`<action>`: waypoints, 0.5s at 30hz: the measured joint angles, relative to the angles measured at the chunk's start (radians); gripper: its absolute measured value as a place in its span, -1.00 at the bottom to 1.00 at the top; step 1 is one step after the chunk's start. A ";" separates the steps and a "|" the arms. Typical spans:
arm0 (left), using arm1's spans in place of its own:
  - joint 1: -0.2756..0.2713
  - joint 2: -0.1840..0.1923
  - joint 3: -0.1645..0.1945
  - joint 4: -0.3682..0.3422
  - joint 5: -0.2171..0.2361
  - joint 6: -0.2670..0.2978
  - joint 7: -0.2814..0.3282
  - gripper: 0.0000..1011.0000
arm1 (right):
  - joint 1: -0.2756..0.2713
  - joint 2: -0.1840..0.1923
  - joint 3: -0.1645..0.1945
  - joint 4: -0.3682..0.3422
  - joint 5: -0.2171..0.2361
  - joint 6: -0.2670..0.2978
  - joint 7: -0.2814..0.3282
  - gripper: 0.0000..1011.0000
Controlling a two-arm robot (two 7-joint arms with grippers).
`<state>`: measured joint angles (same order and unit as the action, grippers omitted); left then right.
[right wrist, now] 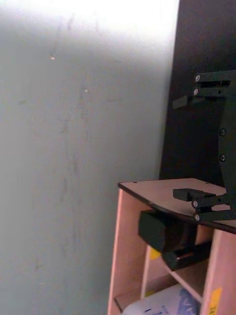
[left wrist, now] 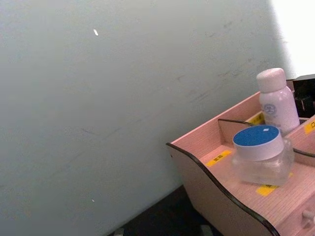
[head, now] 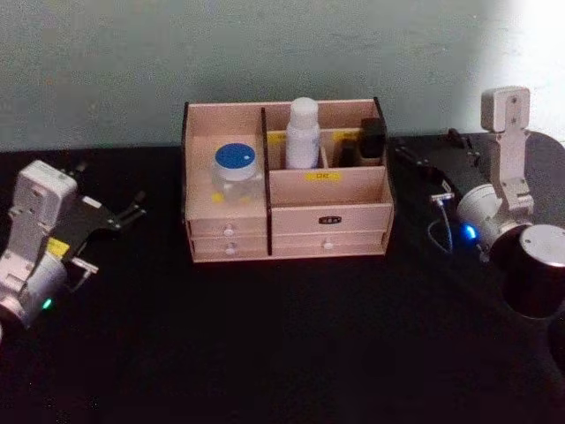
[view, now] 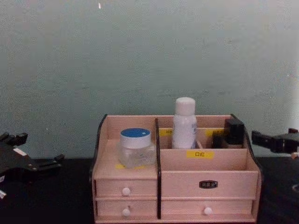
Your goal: Pick up the facial cleanser and watermelon frost from the table and place them into the tiered storage box.
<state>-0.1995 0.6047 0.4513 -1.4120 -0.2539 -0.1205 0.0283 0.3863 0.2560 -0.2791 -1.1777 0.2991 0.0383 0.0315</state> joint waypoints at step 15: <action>0.000 0.000 0.000 0.000 0.000 0.000 0.000 0.98 | 0.003 -0.013 0.008 0.023 -0.013 0.021 0.007 0.98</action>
<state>-0.1995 0.6047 0.4514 -1.4120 -0.2539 -0.1205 0.0283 0.3890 0.2431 -0.2710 -1.1551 0.2860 0.0588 0.0382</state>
